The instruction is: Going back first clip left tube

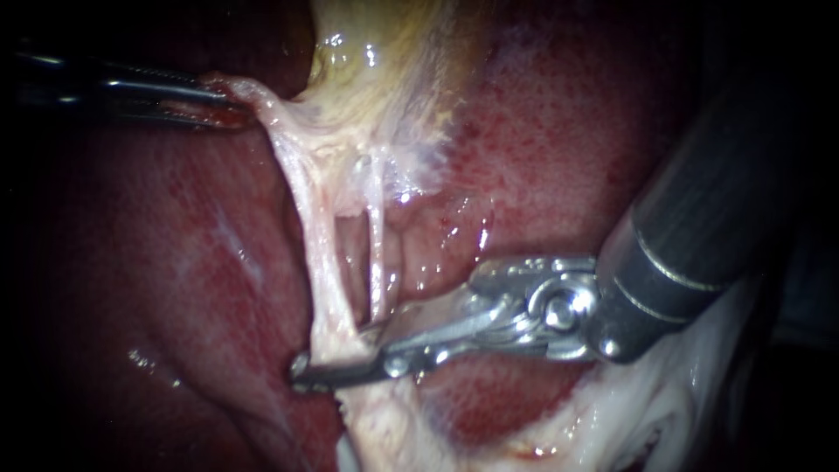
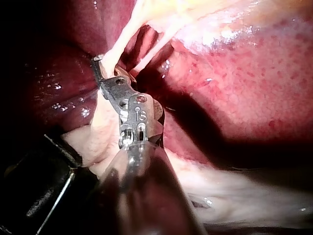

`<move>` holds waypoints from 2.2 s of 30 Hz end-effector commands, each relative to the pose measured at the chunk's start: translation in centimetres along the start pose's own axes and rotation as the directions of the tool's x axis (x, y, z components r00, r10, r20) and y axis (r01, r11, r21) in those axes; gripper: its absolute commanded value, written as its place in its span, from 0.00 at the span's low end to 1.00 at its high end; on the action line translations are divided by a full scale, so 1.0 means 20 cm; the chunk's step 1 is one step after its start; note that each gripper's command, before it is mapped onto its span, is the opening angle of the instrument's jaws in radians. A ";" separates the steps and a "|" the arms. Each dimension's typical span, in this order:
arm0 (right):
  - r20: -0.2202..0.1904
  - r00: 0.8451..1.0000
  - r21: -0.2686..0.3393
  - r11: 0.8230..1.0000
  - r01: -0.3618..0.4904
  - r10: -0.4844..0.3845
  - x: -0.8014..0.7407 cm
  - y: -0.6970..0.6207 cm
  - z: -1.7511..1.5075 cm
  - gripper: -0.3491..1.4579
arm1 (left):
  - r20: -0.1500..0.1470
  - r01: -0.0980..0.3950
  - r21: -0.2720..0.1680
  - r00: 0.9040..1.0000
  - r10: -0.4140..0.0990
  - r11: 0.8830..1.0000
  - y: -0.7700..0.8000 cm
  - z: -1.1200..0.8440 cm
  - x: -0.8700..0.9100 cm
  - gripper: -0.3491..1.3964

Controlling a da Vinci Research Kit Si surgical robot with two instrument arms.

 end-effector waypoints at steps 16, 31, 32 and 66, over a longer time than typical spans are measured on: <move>-0.046 0.953 -0.231 0.931 0.282 -0.299 -0.007 0.021 -0.001 0.47 | 0.000 0.000 0.000 1.000 0.000 1.000 0.000 0.000 0.000 0.00; -0.009 0.890 -0.234 0.866 0.442 -0.456 -0.013 0.008 -0.050 0.47 | 0.000 0.000 -0.002 1.000 0.000 1.000 0.000 -0.002 -0.001 0.00; -0.009 0.890 -0.231 0.867 0.442 -0.456 -0.014 0.007 -0.053 0.47 | 0.000 0.000 -0.002 1.000 0.000 1.000 0.000 -0.002 -0.001 0.00; 0.000 0.877 -0.256 0.848 0.464 -0.480 -0.016 0.003 -0.092 0.47 | 0.013 -0.018 -0.012 1.000 0.018 1.000 -0.002 0.031 -0.019 0.00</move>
